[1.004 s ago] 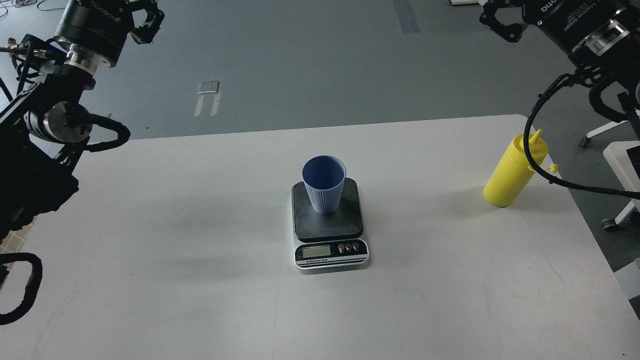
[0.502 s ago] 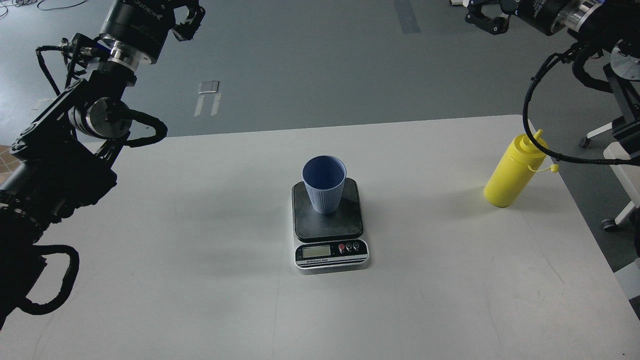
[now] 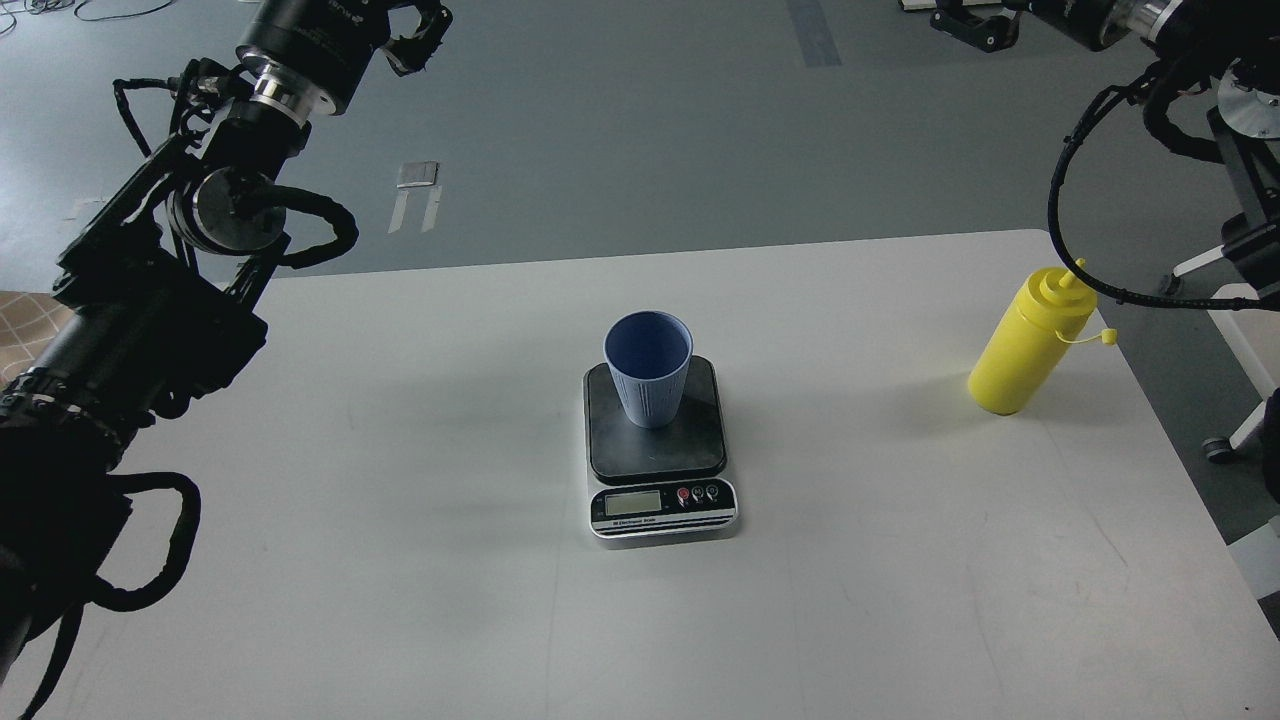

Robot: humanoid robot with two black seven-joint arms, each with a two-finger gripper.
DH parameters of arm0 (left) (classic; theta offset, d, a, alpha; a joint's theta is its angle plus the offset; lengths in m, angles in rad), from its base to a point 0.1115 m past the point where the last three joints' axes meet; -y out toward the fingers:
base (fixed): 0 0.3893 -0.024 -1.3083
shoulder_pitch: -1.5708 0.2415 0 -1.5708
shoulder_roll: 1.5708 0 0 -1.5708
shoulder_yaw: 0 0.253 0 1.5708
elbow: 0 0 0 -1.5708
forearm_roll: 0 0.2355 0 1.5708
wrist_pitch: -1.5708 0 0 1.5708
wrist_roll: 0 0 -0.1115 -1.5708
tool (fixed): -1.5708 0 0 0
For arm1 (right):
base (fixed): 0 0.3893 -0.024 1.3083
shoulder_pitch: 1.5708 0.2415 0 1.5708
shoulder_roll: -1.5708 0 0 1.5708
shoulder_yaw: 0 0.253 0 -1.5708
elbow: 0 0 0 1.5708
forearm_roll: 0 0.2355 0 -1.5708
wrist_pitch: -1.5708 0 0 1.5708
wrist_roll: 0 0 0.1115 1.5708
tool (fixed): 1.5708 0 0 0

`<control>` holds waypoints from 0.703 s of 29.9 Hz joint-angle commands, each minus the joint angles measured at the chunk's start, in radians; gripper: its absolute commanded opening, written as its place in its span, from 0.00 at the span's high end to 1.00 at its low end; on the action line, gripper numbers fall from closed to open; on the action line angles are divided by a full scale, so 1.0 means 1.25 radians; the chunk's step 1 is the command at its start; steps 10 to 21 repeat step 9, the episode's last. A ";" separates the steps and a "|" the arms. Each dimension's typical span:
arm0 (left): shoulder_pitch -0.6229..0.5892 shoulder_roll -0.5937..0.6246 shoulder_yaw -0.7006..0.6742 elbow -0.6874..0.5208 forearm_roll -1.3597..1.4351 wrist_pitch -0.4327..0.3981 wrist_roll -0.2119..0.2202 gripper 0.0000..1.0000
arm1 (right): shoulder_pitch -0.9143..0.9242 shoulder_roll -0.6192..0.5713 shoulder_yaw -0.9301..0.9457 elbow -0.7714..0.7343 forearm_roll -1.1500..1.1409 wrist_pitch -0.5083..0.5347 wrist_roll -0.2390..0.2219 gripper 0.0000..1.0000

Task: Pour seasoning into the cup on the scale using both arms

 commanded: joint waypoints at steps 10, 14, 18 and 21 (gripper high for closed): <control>0.002 -0.009 0.001 0.000 0.001 0.000 0.008 0.02 | 0.000 0.000 0.001 0.003 -0.011 0.000 0.008 0.00; 0.002 -0.009 0.001 0.000 0.001 0.000 0.008 0.02 | 0.000 0.000 0.001 0.003 -0.011 0.000 0.008 0.00; 0.002 -0.009 0.001 0.000 0.001 0.000 0.008 0.02 | 0.000 0.000 0.001 0.003 -0.011 0.000 0.008 0.00; 0.002 -0.009 0.001 0.000 0.001 0.000 0.008 0.02 | 0.000 0.000 0.001 0.003 -0.011 0.000 0.008 0.00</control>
